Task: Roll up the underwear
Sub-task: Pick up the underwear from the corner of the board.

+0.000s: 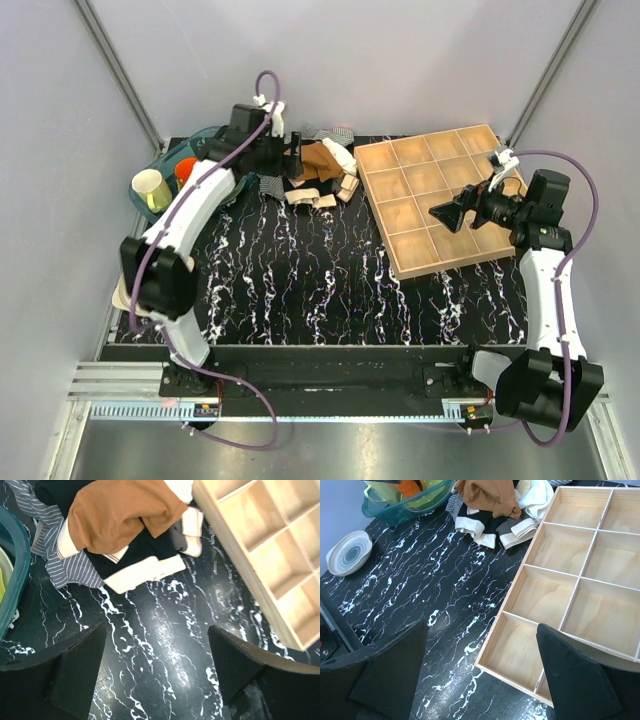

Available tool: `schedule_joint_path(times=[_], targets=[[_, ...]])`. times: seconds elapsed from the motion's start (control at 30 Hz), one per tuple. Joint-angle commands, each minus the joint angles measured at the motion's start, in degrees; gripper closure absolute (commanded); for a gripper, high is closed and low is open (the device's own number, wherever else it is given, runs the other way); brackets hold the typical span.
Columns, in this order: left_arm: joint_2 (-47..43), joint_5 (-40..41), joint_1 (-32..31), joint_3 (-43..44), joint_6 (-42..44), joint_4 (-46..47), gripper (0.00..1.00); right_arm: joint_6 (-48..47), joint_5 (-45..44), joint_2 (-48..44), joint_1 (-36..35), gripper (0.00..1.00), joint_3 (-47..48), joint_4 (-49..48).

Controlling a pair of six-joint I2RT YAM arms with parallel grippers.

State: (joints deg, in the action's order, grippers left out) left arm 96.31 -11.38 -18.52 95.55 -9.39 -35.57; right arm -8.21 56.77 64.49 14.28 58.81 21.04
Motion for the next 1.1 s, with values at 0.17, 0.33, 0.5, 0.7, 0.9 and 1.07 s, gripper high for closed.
schedule_joint_path(times=[0.17, 0.33, 0.5, 0.7, 0.9, 1.07], targets=[[28.3, 13.4, -0.6, 32.1, 5.4, -17.5, 0.28, -5.2, 2.6, 0.4, -3.2, 0.00, -0.1, 1.7], [34.5, 17.9, -0.5, 36.8, 7.1, -17.4, 0.37, -6.6, 1.9, 1.2, -4.8, 0.00, 0.0, 2.4], [36.1, 21.2, -0.3, 36.5, 9.0, -14.8, 0.44, -7.0, 1.9, 2.0, -5.6, 0.00, 0.2, 3.0], [37.0, 22.3, -0.3, 37.2, 12.1, -11.3, 0.45, -7.1, 1.4, 2.7, -5.8, 0.00, 0.2, 3.0], [39.4, 21.8, -0.3, 39.4, 13.7, -8.0, 0.46, -7.1, 0.9, 3.6, -5.8, 0.00, 0.1, 3.1], [41.4, 21.9, -0.3, 40.0, 14.3, -6.4, 0.53, -7.2, 0.5, 3.9, -5.8, 0.00, 0.2, 3.2]])
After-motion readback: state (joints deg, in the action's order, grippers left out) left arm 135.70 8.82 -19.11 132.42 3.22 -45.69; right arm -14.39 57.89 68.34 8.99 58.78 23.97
